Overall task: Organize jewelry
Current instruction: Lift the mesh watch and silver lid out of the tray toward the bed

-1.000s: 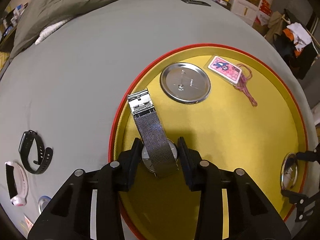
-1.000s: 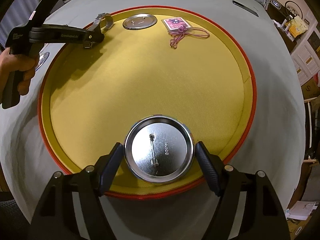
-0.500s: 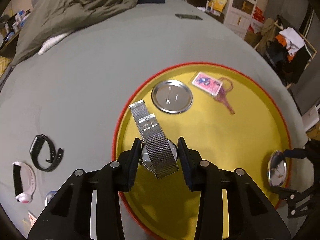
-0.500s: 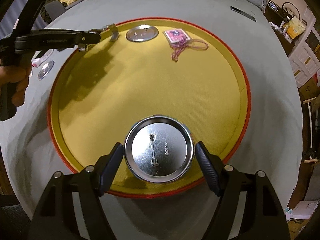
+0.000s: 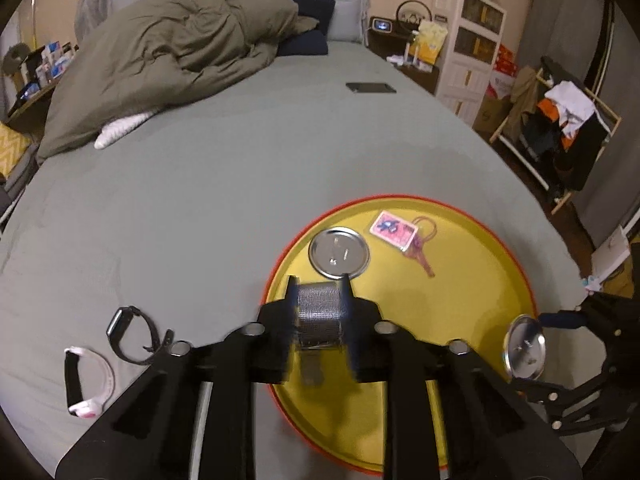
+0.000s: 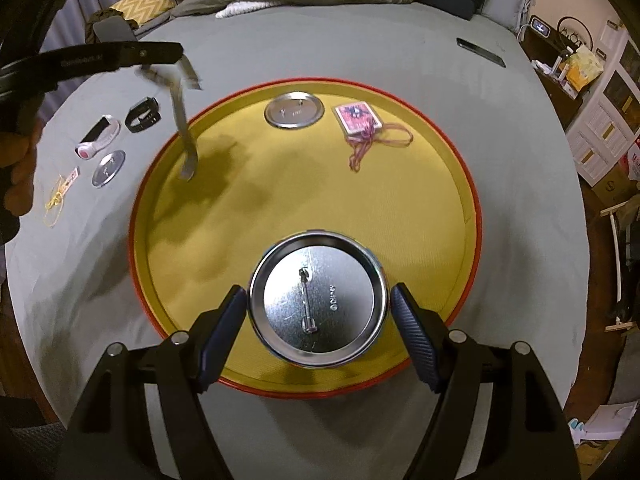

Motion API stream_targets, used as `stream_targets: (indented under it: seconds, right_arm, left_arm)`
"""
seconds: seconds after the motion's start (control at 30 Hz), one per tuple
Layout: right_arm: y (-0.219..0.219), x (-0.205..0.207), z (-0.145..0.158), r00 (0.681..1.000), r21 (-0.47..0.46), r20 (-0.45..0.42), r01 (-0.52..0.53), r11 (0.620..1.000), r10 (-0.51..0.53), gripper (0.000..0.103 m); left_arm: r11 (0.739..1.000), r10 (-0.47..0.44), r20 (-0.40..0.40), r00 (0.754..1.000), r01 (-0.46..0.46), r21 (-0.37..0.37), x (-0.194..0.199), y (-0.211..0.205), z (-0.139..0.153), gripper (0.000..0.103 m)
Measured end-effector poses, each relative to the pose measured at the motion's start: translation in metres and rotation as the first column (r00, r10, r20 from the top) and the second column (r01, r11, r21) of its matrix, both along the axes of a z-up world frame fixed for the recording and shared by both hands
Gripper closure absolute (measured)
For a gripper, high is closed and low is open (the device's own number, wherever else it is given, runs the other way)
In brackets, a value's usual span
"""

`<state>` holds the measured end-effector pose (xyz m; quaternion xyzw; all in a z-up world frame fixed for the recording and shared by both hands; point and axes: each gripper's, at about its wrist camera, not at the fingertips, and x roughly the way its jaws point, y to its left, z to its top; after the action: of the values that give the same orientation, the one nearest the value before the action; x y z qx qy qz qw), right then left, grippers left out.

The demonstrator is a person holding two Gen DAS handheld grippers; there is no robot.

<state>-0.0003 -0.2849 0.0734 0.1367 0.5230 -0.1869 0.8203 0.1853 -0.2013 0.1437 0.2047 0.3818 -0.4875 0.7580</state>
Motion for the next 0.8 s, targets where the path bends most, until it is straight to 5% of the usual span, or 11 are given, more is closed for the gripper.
stream_targets:
  seconds: [0.1, 0.4, 0.67, 0.7, 0.73, 0.77, 0.8]
  right_arm:
    - [0.003, 0.001, 0.003, 1.0, -0.003, 0.005, 0.003, 1.0, -0.003, 0.033]
    - [0.011, 0.006, 0.005, 1.0, -0.006, 0.014, 0.0, 1.0, 0.001, 0.033]
    - [0.009, 0.006, 0.004, 1.0, 0.0, 0.018, 0.007, 1.0, -0.007, 0.033]
    - [0.009, 0.007, 0.004, 1.0, -0.001, 0.018, 0.007, 1.0, -0.007, 0.033]
    - [0.008, 0.007, 0.004, 1.0, -0.001, 0.018, 0.008, 1.0, -0.008, 0.033]
    - [0.007, 0.007, 0.004, 1.0, -0.001, 0.018, 0.008, 1.0, -0.008, 0.033]
    - [0.005, 0.007, 0.004, 1.0, -0.001, 0.018, 0.008, 1.0, -0.008, 0.033]
  left_arm:
    - [1.0, -0.007, 0.001, 1.0, 0.007, -0.002, 0.001, 0.005, 0.006, 0.097]
    - [1.0, -0.007, 0.002, 1.0, 0.007, -0.029, 0.005, 0.015, 0.013, 0.097]
    - [1.0, -0.018, -0.029, 0.999, 0.019, 0.025, 0.005, 0.01, -0.01, 0.097]
    - [0.998, -0.019, -0.034, 0.999, 0.021, 0.051, 0.005, 0.007, -0.017, 0.094]
    - [0.998, -0.021, -0.034, 0.999, 0.023, 0.066, 0.004, 0.006, -0.022, 0.079]
    - [0.996, -0.022, -0.032, 0.999, 0.025, 0.088, 0.004, 0.003, -0.029, 0.045]
    - [0.994, -0.022, -0.027, 0.999, 0.025, 0.105, 0.003, 0.001, -0.036, 0.036]
